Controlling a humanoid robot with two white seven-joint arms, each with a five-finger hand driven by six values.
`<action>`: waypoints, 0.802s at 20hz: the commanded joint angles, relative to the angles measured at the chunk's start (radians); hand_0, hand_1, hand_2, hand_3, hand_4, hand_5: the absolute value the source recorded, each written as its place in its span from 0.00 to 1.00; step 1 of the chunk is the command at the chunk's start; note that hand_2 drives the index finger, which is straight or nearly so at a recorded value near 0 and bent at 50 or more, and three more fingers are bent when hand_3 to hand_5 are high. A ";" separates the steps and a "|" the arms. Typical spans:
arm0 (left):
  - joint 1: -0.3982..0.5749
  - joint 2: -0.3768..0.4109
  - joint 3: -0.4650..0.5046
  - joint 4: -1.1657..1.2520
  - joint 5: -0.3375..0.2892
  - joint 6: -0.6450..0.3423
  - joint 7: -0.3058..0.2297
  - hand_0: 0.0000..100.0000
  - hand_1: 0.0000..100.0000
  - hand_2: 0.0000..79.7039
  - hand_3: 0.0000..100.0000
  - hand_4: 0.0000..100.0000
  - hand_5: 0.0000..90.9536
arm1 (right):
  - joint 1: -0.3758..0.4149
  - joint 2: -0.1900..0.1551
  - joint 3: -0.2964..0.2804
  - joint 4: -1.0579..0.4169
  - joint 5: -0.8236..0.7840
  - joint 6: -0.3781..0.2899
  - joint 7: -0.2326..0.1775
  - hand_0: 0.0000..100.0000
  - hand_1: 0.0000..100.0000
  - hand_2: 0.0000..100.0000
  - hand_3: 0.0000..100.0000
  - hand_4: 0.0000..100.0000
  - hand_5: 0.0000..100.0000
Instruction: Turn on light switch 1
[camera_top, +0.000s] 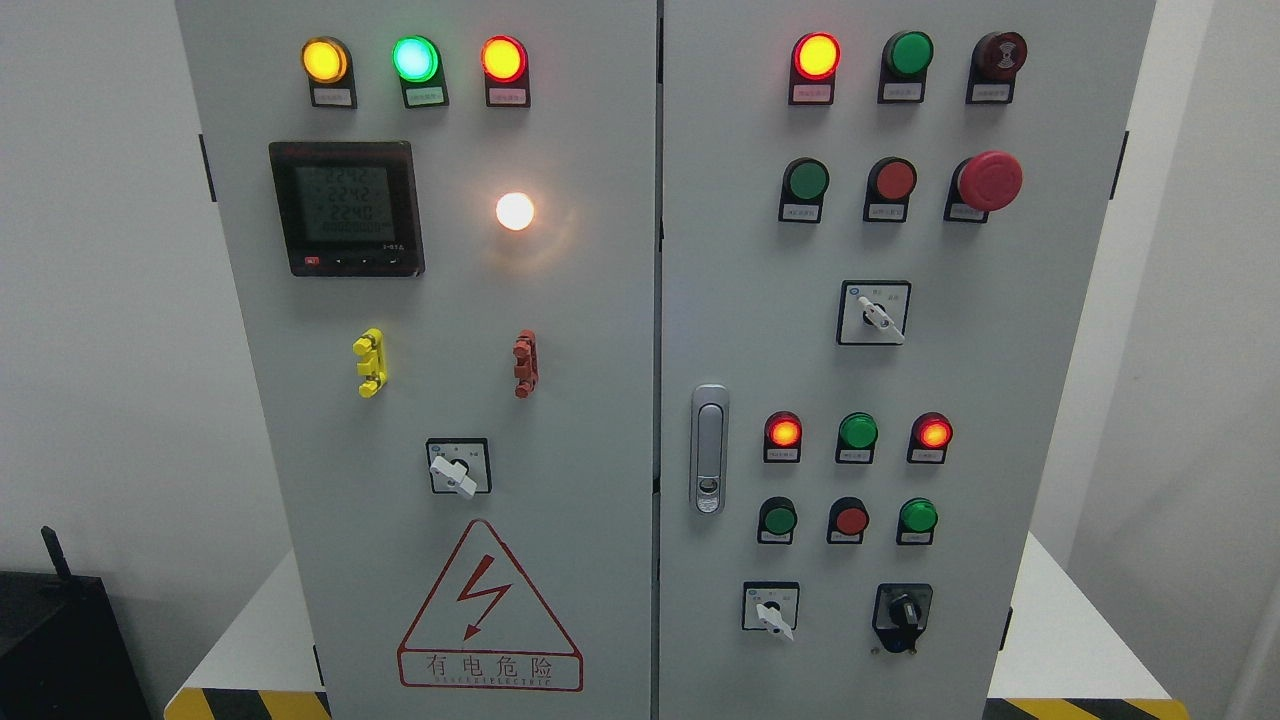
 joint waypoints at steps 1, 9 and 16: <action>-0.026 -0.033 -0.233 0.177 -0.012 0.014 0.008 0.00 0.01 0.00 0.00 0.00 0.00 | -0.001 0.000 0.000 0.000 0.001 0.001 0.000 0.12 0.39 0.00 0.00 0.00 0.00; -0.032 -0.038 -0.241 0.169 -0.001 0.014 0.011 0.00 0.00 0.00 0.00 0.00 0.00 | -0.001 0.000 0.001 0.000 0.000 0.001 0.000 0.12 0.39 0.00 0.00 0.00 0.00; -0.032 -0.042 -0.238 0.168 -0.001 0.012 0.011 0.00 0.00 0.00 0.00 0.00 0.00 | 0.001 0.000 0.000 0.000 0.000 0.001 0.000 0.12 0.39 0.00 0.00 0.00 0.00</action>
